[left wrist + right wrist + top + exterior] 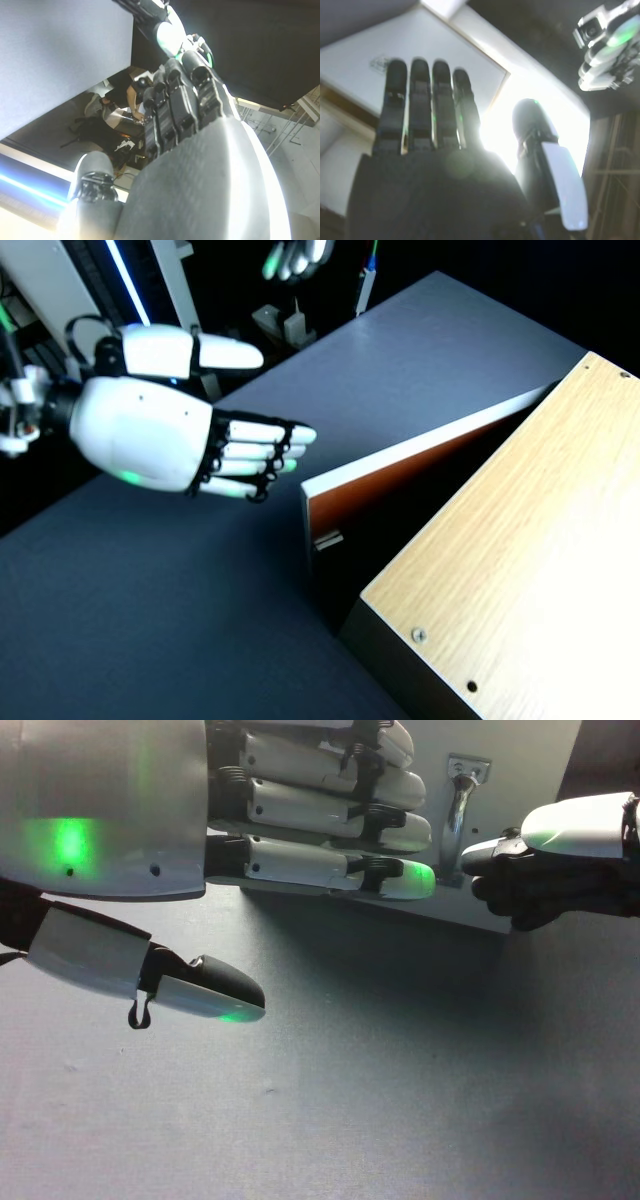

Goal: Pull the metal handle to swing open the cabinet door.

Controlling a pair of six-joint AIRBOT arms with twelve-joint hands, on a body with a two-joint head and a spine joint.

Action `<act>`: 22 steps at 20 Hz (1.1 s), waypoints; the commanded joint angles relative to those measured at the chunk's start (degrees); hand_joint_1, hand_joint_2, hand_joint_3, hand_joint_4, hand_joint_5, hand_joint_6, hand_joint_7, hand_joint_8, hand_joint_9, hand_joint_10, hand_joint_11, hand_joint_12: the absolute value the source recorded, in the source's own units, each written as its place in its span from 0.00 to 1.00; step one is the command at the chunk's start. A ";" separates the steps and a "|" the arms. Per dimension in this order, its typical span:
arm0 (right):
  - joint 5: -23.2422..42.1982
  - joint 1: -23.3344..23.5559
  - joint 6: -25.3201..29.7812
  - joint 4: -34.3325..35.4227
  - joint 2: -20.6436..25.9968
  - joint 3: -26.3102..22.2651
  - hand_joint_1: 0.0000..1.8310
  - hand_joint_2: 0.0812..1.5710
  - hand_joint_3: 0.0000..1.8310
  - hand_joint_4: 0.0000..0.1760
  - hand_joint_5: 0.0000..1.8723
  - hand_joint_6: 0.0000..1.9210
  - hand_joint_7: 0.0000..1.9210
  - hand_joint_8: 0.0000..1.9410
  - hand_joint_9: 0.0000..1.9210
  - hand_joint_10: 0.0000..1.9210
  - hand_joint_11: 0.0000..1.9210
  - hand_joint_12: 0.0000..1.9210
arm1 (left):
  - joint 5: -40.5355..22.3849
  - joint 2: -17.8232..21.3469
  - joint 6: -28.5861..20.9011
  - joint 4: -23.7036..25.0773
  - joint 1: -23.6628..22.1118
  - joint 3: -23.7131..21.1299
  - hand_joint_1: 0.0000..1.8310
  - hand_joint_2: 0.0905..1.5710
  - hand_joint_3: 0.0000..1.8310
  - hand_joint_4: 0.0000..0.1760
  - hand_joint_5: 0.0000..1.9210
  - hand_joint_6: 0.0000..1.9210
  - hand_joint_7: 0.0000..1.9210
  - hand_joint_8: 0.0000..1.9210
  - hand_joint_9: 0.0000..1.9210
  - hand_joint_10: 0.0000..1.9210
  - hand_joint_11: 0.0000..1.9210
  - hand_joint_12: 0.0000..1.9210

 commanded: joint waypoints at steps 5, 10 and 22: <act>8.11 -0.93 1.18 2.90 1.13 0.70 0.00 0.85 0.00 0.00 0.18 0.00 0.19 0.00 0.18 0.00 0.00 0.46 | -1.45 0.42 0.48 -5.73 -0.44 0.08 0.00 0.84 0.00 0.00 0.14 0.00 0.17 0.00 0.15 0.00 0.00 0.35; 13.46 -3.89 2.24 8.35 1.70 4.33 0.00 0.85 0.00 0.00 0.18 0.00 0.19 0.00 0.18 0.00 0.00 0.46 | -1.45 0.42 0.48 -5.73 -0.44 0.08 0.00 0.84 0.00 0.00 0.14 0.00 0.16 0.00 0.15 0.00 0.00 0.33; 15.14 -4.56 2.34 11.38 0.45 14.01 0.00 0.85 0.00 0.00 0.18 0.00 0.19 0.00 0.18 0.00 0.00 0.48 | -1.45 0.42 0.48 -5.73 -0.44 0.08 0.00 0.84 0.00 0.00 0.14 0.00 0.17 0.00 0.15 0.00 0.00 0.35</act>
